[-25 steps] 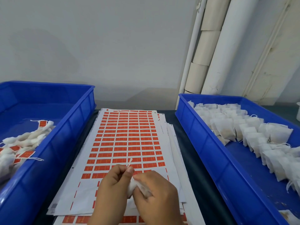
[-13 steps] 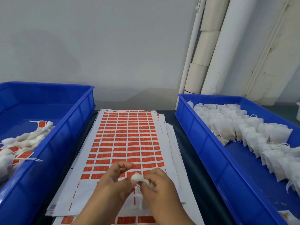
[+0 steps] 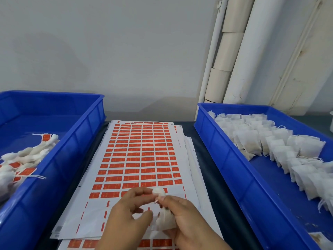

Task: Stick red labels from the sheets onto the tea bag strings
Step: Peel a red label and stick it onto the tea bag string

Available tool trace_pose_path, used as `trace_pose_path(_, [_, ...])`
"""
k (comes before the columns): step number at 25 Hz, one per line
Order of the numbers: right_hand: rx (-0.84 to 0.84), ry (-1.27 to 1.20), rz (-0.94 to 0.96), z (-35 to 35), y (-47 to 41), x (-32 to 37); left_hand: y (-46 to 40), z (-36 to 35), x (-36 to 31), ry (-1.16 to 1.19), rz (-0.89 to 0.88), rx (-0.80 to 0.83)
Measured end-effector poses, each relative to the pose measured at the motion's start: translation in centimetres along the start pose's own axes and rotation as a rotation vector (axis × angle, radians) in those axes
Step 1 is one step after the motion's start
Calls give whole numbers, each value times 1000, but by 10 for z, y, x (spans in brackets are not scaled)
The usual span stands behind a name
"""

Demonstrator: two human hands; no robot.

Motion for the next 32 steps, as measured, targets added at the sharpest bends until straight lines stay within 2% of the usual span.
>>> trace_pose_path(4, [-86, 186, 56, 0, -3, -2, -4, 5, -7, -286, -44, 36])
trace_pose_path(10, [-131, 278, 70, -1, -5, -4, -2, 11, -10, -362, -34, 27])
trace_pose_path(14, [-143, 348, 85, -3, -4, -5, -1, 11, -16, -629, -106, 57])
trace_pose_path(16, [-154, 380, 96, -2, -4, -6, -1, 11, -17, -691, -104, 92])
trace_pose_path(23, [-164, 412, 108, 2, -6, -9, -7, 16, -11, -654, 8, 127])
trace_pose_path(27, [-153, 335, 86, 4, -7, -10, -10, 20, -10, -643, -70, 96])
trace_pose_path(32, [-131, 356, 81, 9, -4, -11, -12, 22, -14, -693, -166, 68])
Point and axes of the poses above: each hand's wrist, its own y-axis away from the middle knuckle, its own z-axis out of the back of the hand, x = y × z, the point moved 3 cm from there along -y, towards the middle knuckle, and after that the axes turned 9 degrees about y, right-handed, at the moved point
